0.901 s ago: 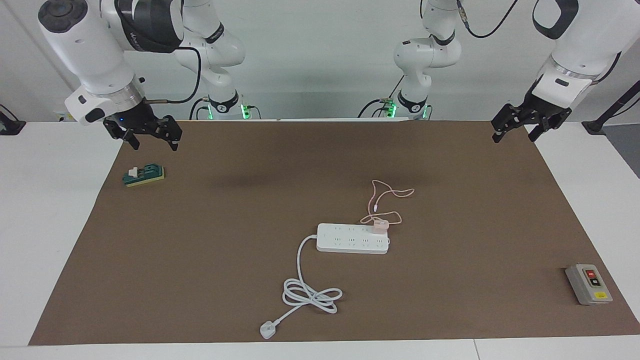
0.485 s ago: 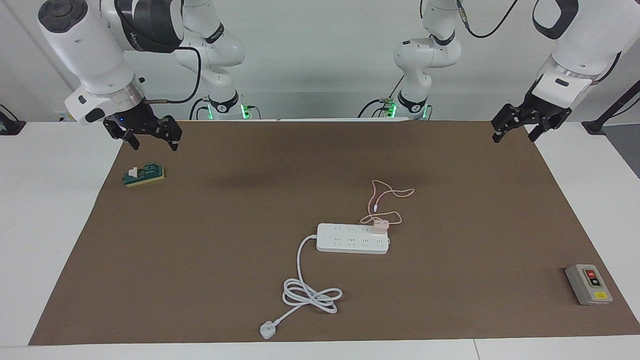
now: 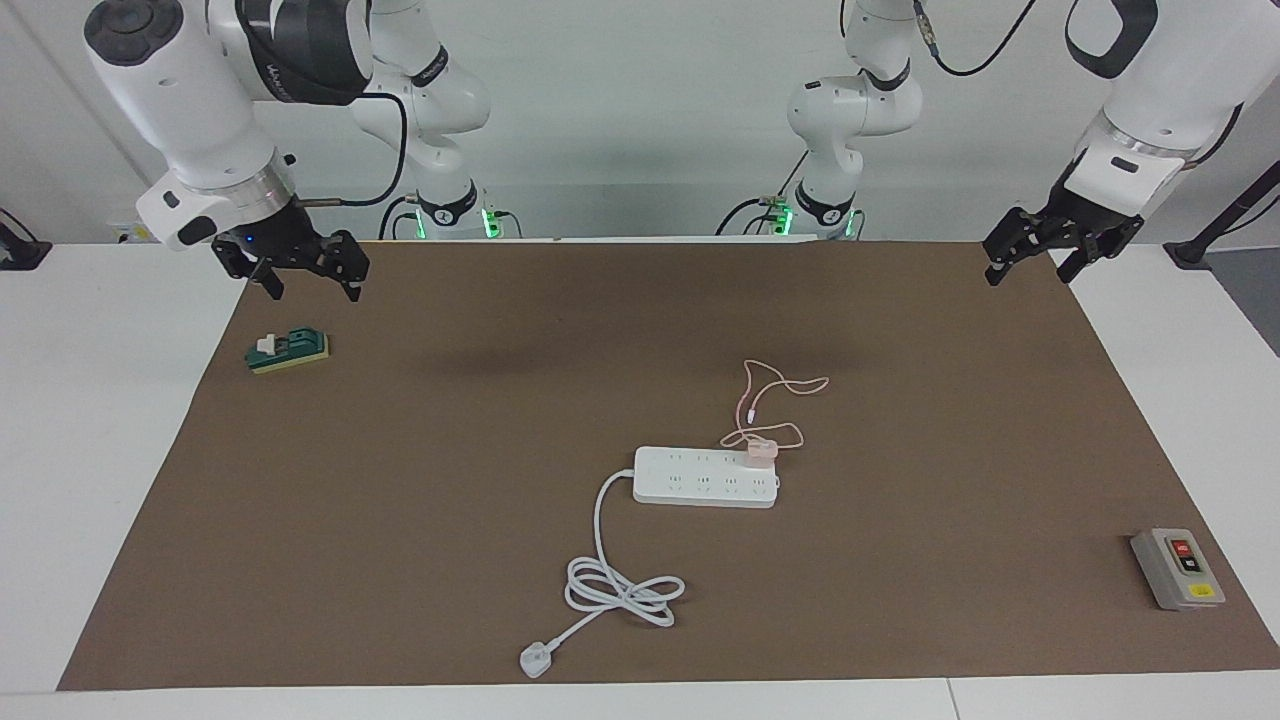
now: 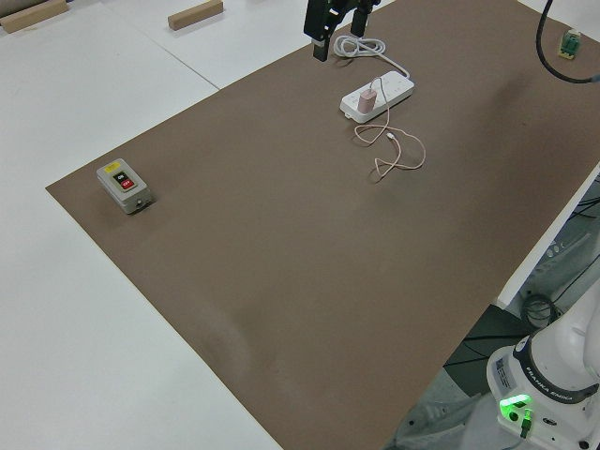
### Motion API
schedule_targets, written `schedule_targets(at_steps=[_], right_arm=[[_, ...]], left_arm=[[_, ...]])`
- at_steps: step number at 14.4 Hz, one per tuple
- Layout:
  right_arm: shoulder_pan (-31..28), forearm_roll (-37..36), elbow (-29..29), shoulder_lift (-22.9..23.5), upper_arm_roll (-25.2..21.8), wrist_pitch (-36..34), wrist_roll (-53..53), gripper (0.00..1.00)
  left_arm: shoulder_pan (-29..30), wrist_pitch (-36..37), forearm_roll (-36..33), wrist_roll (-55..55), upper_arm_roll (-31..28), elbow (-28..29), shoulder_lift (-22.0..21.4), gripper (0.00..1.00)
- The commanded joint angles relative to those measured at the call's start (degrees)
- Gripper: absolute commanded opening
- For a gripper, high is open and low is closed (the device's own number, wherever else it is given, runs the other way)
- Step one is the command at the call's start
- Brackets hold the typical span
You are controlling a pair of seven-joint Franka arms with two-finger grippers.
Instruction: Unplug charger and place it aside
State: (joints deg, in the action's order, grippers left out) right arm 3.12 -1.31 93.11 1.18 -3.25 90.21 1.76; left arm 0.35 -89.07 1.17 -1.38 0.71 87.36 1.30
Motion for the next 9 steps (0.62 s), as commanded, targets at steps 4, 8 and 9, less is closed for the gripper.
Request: schedule_targets(at_steps=[4,8,9], right_arm=[[-1.6,1.3,0.5,-0.4,1.0,6.0,-0.8,1.00],[-1.3,8.1,0.8,-0.6,1.0,6.0,7.2,1.00],[-0.9,8.9,1.5,-0.8,1.1,6.0,14.0,1.00]], left_arm=[[-0.9,1.1,-0.3,1.2,-0.1,-1.4,0.0,1.00],[-0.3,0.7,0.5,1.6,-0.4,-1.4,0.2,1.00],[-0.2,0.6,0.5,1.6,-0.5,-1.4,0.3,1.00]])
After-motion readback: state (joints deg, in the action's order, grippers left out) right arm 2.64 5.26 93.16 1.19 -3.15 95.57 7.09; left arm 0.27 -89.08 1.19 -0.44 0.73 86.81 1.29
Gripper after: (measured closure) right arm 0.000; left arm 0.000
